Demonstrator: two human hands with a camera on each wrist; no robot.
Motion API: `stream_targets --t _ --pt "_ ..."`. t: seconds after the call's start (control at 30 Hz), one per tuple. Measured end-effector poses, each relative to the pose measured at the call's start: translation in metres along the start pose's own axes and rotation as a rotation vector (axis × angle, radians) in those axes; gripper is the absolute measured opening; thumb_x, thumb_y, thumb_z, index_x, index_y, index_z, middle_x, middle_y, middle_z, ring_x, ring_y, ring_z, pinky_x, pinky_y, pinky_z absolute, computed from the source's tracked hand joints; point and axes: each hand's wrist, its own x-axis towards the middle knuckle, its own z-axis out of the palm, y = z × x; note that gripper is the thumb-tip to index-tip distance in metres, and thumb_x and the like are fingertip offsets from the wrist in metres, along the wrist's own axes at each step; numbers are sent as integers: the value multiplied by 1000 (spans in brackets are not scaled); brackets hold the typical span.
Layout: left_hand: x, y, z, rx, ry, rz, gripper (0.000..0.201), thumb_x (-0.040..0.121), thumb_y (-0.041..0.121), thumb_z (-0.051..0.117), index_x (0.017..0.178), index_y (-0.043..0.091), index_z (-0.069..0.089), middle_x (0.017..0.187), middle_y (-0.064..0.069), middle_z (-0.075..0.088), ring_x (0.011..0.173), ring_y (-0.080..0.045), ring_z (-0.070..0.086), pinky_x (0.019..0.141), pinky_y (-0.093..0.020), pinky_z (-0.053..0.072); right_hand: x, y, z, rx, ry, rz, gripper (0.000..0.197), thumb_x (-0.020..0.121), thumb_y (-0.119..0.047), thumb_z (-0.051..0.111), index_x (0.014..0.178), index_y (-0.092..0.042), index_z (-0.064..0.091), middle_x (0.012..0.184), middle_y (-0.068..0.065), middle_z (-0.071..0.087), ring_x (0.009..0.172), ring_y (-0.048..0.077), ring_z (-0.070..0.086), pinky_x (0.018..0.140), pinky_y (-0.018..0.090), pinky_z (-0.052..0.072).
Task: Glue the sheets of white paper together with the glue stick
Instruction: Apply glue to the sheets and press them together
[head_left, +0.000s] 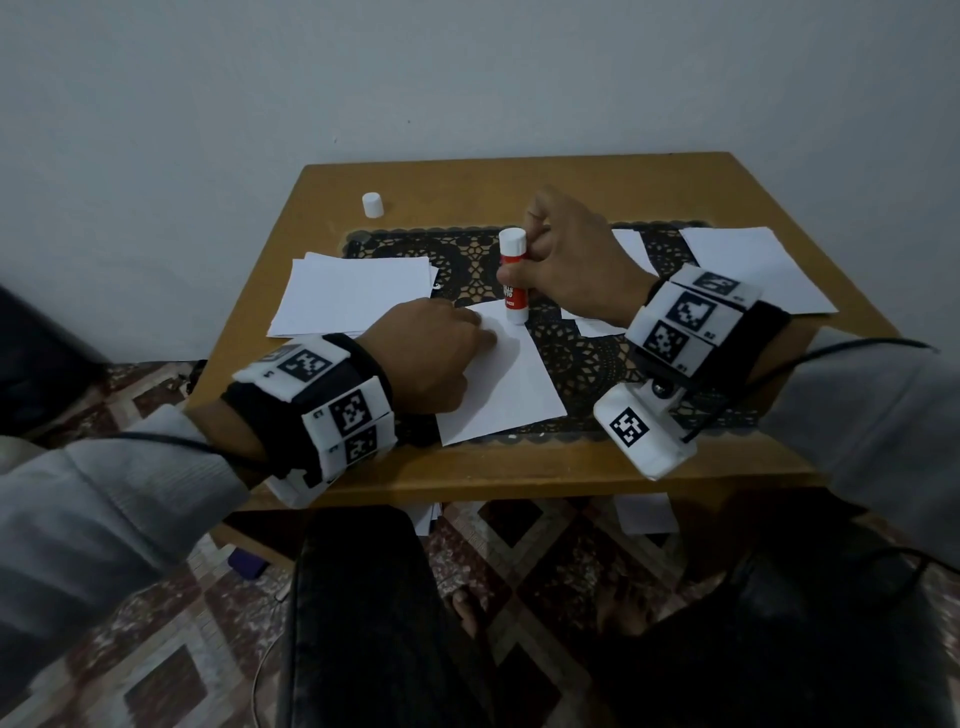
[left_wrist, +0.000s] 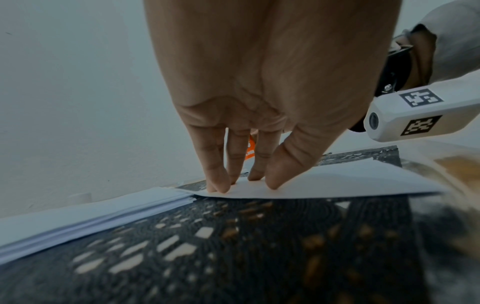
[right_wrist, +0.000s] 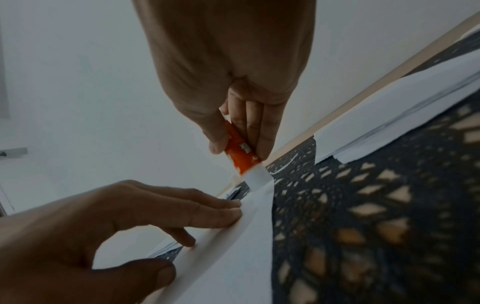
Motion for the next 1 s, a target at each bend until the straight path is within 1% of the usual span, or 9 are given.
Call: stream_targets --t 0.1,0.2,0.27,0.47,0.6,0.73,0.87,0.9,1.0 --pt "0 -1 0 -4 -1 3 56 83 20 54 139 19 46 135 -7 52 120 -26 50 97 -38 46 3 1 2 21 37 5 38 75 -16 80 89 -14 45 80 8 67 77 27 67 75 47 57" --pt "1 0 0 -2 -7 6 56 84 21 53 140 19 45 135 -6 51 119 -25 50 97 -38 46 4 0 3 90 8 0 41 78 -12 78 101 -13 44 85 5 70 78 17 70 76 38 59" --pt "1 0 0 -4 -10 4 56 85 21 54 140 20 45 136 -6 51 120 -25 49 98 -37 46 4 0 4 81 -11 -6 40 79 -11 77 102 -13 45 86 2 71 79 13 70 78 36 59" --pt "1 0 -1 7 -10 6 55 83 20 53 138 19 47 134 -7 52 119 -26 50 96 -40 46 7 4 7 -7 -9 -8 42 74 -16 81 94 -13 44 85 10 70 81 25 68 79 45 56" --pt "0 1 -1 12 -12 0 56 83 19 52 139 19 46 135 -7 51 120 -27 49 97 -41 46 5 5 7 -18 4 -27 42 74 -17 80 91 -14 42 82 11 68 79 25 67 78 46 55" --pt "0 1 -1 13 -16 -4 56 83 20 52 139 19 45 135 -7 52 120 -27 49 97 -41 46 -2 7 3 38 -47 -49 38 77 -14 78 100 -11 49 87 4 70 80 19 70 78 44 58" --pt "0 1 -1 6 -13 -10 55 83 20 52 138 19 47 134 -7 52 118 -26 49 96 -41 46 -13 6 -3 -10 -84 -78 24 77 -15 77 92 -12 58 66 -19 64 66 6 60 79 43 56" --pt "0 1 -1 5 -14 -10 55 83 20 52 138 19 47 134 -7 52 118 -27 49 96 -41 46 -17 4 -4 -21 -93 -86 23 77 -16 76 91 -13 59 66 -19 64 66 6 60 79 42 55" --pt "-1 2 -1 3 -15 -10 55 84 20 51 139 19 46 135 -7 51 119 -26 49 97 -41 46 -34 -1 -10 -60 -126 -105 23 78 -18 76 92 -14 59 72 -10 65 68 7 61 78 41 54"
